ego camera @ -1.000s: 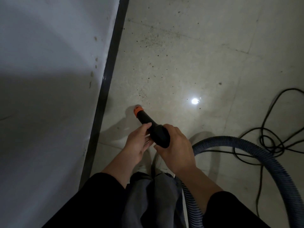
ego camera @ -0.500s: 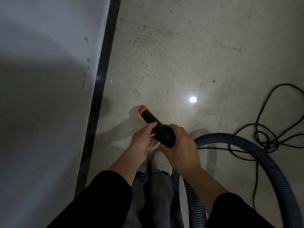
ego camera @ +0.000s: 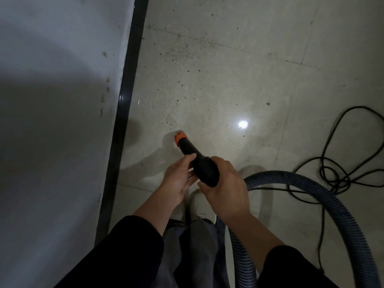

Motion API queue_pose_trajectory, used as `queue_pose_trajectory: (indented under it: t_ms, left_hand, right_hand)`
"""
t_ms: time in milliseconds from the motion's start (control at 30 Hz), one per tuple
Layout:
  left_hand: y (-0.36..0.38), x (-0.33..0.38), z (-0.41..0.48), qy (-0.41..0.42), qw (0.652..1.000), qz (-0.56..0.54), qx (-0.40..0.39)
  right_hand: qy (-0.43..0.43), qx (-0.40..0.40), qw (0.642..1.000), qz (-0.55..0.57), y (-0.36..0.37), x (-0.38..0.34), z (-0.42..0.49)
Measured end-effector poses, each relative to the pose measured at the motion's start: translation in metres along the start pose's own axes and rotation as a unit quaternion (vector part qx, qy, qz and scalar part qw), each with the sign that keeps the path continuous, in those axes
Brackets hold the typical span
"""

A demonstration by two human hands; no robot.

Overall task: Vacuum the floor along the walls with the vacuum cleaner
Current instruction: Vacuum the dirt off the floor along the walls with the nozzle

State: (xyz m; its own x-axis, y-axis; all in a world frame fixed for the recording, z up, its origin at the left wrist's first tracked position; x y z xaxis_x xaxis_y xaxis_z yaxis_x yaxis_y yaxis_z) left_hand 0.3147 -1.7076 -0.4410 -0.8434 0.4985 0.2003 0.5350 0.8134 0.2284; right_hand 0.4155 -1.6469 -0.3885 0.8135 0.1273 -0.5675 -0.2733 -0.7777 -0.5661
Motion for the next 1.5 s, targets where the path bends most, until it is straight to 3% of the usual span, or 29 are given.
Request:
queue_pose_trajectory:
  t_ms: [1067, 1500]
  left_hand:
    - [-0.039, 0.049, 0.012, 0.031, 0.999, -0.013, 0.017]
    - [-0.029, 0.057, 0.016, 0.020, 1.000, 0.001, 0.005]
  right_hand:
    - [-0.015, -0.038, 0.999, -0.006, 0.021, -0.042, 0.042]
    - [-0.002, -0.007, 1.000, -0.001, 0.016, -0.042, 0.045]
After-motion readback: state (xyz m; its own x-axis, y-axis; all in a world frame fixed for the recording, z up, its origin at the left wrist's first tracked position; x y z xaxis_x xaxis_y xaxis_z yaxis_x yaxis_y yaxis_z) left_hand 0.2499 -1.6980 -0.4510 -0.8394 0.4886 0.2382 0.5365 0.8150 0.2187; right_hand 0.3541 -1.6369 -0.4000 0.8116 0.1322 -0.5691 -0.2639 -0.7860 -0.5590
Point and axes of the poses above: each hand's wrist, its own z-axis towards the middle knuckle, its own y-axis out of the palm, x = y × z, the point moved 4 cm from there along z, towards the middle knuckle, and after that the axes turned 8 degrees about -x, right-handed, at the moved point
